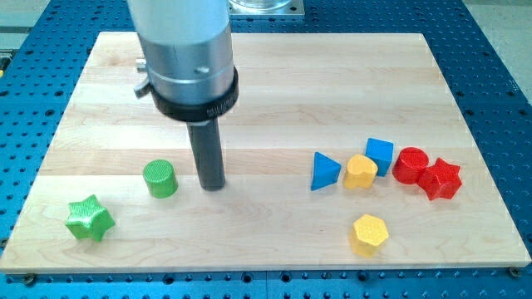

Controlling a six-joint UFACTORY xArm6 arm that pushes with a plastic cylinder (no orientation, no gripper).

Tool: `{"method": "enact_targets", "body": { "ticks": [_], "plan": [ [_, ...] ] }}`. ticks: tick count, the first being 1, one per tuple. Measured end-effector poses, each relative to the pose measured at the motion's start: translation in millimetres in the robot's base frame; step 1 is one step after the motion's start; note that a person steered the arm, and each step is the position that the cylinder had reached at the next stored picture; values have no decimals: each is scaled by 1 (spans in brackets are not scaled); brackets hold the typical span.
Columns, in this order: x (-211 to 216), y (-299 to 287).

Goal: Move the red star into the blue triangle

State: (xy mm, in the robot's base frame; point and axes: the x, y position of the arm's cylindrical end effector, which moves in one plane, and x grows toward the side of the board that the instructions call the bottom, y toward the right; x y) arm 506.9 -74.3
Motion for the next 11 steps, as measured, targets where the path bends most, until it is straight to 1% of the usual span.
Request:
{"method": "enact_targets", "body": {
  "ticks": [1,2,3,4,6,7,8,9,11],
  "plan": [
    [2,-74],
    [12,-113],
    [18,-107],
    [47,-11],
    [51,220],
    [55,354],
    [31,419],
    [22,358],
    [22,166]
  ]
}}
